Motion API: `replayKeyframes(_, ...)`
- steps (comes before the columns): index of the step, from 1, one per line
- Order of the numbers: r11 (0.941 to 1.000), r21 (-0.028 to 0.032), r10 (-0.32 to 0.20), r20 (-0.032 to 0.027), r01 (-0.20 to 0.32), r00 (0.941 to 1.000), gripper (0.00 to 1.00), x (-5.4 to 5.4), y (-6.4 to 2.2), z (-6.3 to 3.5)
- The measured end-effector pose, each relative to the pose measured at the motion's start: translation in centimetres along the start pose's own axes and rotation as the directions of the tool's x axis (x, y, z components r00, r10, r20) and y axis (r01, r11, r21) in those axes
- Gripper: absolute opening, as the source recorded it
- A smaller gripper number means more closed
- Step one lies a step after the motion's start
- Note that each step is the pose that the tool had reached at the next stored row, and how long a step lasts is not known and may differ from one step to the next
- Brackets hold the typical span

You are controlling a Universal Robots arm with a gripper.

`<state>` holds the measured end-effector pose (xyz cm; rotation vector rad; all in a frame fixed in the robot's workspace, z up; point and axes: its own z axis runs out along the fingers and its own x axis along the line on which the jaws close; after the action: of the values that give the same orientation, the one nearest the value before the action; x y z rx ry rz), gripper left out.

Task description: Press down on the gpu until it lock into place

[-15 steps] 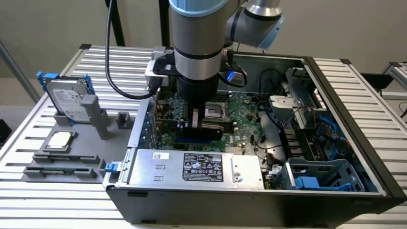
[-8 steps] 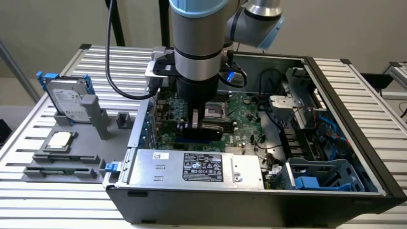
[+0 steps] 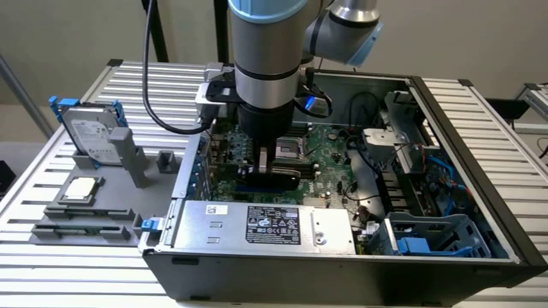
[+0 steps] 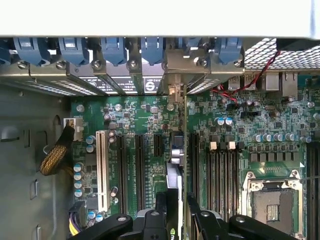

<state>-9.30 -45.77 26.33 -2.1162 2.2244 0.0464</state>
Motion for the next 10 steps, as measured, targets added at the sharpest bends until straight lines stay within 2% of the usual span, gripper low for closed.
replayKeyframes(10,1.0000,-0.0006,-0.004,-0.0011,0.004,1.0000,0.26,-0.02,-0.02,0.02)
